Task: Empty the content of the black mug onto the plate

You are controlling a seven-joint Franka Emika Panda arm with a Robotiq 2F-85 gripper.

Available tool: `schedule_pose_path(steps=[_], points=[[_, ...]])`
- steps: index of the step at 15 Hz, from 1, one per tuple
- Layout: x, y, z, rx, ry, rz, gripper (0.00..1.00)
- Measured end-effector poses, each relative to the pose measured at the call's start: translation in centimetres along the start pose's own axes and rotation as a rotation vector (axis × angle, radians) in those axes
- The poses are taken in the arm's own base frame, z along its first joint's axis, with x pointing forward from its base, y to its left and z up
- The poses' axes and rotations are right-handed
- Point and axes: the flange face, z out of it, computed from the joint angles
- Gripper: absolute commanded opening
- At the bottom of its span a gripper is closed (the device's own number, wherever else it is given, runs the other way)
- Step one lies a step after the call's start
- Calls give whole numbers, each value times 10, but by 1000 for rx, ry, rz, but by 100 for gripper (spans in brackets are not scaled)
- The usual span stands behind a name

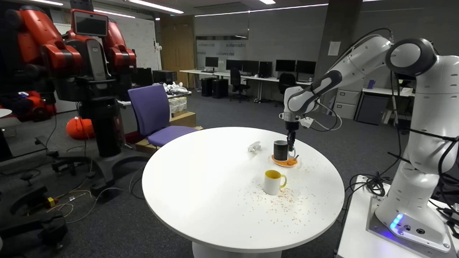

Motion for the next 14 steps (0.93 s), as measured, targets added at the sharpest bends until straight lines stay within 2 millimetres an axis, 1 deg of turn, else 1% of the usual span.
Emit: schedule_pose_path(steps=[7, 9, 12, 14], points=[[19, -10, 56, -21, 31, -30, 5], [23, -13, 68, -25, 33, -39, 5], [27, -16, 77, -43, 44, -52, 5], [30, -19, 75, -59, 51, -57, 5]])
